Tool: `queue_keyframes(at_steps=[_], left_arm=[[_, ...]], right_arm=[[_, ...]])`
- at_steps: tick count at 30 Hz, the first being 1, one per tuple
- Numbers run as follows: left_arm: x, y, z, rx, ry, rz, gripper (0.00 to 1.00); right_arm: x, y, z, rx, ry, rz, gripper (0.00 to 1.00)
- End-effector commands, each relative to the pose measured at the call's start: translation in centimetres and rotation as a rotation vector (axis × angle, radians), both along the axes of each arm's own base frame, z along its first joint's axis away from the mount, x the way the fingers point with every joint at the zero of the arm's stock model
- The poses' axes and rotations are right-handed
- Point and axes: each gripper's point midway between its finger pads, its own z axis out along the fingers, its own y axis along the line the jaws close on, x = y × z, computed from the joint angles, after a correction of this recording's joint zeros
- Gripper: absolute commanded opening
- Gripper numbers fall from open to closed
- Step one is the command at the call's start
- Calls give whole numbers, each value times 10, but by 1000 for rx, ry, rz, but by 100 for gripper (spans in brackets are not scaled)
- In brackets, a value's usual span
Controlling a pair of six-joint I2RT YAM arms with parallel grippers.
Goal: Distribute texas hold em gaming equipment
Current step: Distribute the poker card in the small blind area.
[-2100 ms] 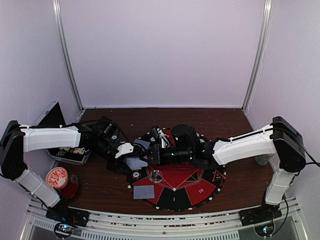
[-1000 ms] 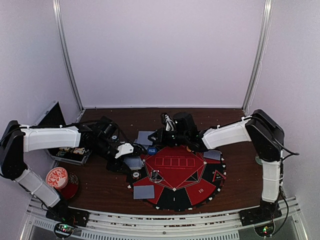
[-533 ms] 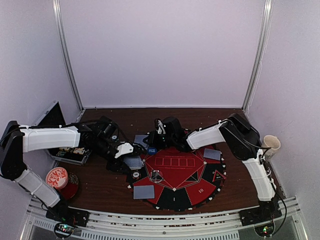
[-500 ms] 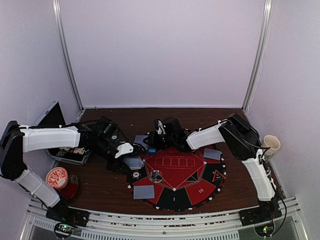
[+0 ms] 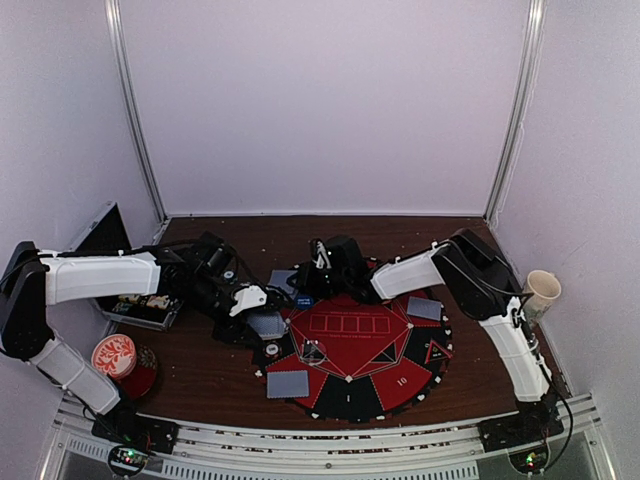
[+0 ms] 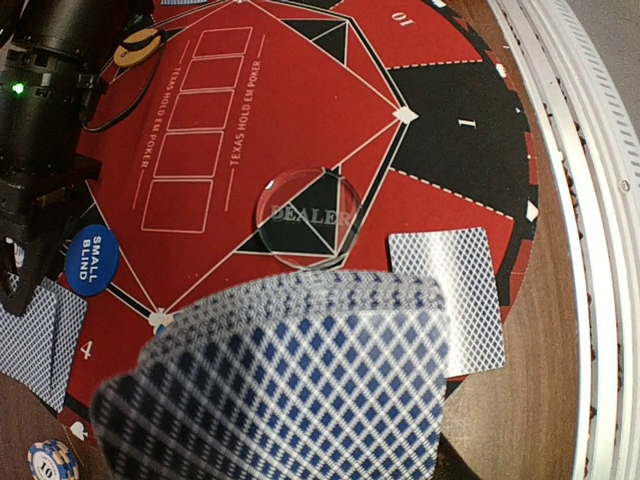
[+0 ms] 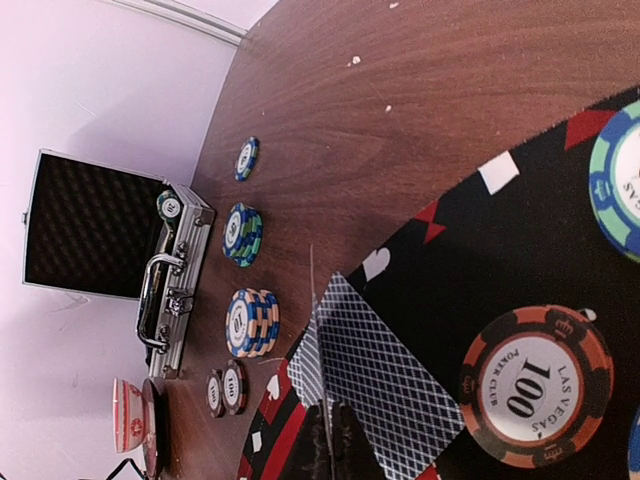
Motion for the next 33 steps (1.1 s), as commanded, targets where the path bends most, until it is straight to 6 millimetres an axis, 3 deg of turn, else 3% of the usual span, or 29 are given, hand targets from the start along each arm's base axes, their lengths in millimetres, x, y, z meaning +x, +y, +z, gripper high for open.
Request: queue_keyframes(at_steps=[1, 19, 33], left_arm=[[-1, -5, 7, -31, -20, -22, 39], [-1, -5, 6, -30, -19, -23, 39], [-1, -4, 6, -29, -18, -23, 39]], right_arm=[[3, 3, -3, 14, 7, 8, 5], [1, -2, 14, -27, -15, -3, 39], [-4, -5, 31, -62, -41, -8, 52]])
